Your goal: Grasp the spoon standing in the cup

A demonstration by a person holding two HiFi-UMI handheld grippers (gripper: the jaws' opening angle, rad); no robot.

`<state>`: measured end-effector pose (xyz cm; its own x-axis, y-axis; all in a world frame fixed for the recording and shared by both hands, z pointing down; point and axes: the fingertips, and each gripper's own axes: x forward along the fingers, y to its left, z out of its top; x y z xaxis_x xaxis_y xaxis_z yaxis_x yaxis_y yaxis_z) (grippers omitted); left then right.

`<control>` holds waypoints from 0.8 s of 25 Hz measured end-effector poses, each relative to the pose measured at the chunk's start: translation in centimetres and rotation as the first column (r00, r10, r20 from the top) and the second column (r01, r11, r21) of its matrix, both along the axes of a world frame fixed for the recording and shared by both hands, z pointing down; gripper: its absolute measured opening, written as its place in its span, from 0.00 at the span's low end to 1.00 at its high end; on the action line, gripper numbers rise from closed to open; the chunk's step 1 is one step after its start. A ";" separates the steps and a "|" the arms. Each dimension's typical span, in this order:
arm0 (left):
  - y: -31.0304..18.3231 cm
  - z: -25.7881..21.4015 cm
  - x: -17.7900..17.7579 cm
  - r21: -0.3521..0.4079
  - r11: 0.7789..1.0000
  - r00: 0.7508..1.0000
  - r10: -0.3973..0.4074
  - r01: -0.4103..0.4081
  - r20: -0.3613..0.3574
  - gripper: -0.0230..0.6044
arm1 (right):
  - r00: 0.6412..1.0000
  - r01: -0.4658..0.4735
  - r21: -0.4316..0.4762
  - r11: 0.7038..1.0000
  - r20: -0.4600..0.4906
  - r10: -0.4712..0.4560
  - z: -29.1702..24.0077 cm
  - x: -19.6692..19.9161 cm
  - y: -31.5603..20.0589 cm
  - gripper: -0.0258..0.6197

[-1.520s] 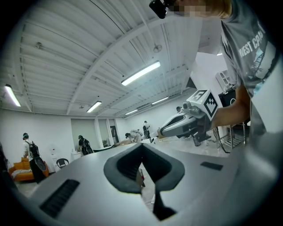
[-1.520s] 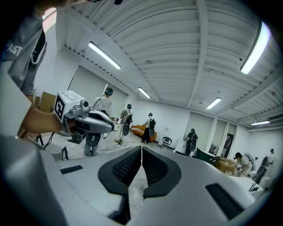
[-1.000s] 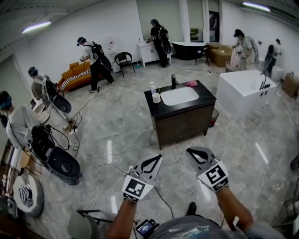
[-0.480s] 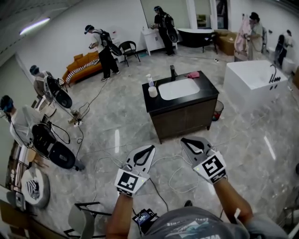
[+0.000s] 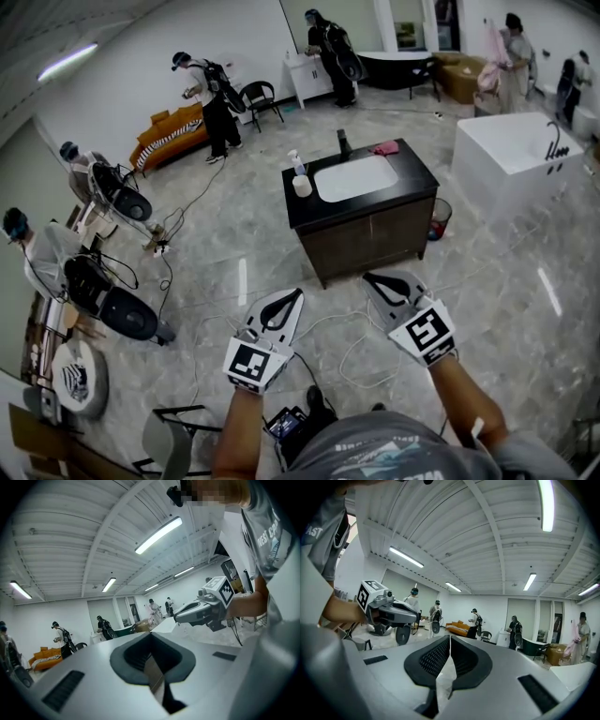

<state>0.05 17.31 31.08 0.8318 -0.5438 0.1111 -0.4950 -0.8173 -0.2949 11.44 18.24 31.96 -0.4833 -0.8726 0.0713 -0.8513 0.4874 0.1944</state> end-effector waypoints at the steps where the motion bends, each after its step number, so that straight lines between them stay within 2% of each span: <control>1: -0.3 -0.1 0.0 0.004 1.000 1.000 0.003 -0.003 -0.002 0.04 | 1.000 -0.004 0.001 1.000 0.000 0.004 -0.1 0.1 -0.2 0.09; 6: -2.0 -1.0 -0.4 0.002 0.999 0.999 0.037 -0.037 -0.040 0.04 | 0.999 -0.034 -0.012 0.999 -0.013 0.034 -0.4 -0.4 -1.6 0.09; 12: -5.1 0.4 0.8 -0.023 0.999 0.997 0.025 -0.027 -0.074 0.04 | 0.997 -0.050 -0.020 0.999 -0.059 0.049 0.0 1.0 -4.3 0.09; 16: -7.2 -0.7 -0.7 -0.024 0.999 0.996 0.031 -0.033 -0.079 0.04 | 0.995 -0.077 -0.036 0.996 -0.060 0.074 -0.6 -0.2 -6.1 0.09; 20: -11.4 0.4 -2.4 -0.024 0.997 0.992 0.073 -0.076 -0.101 0.04 | 0.992 -0.093 -0.026 0.995 -0.092 0.090 -0.2 -1.3 -10.5 0.09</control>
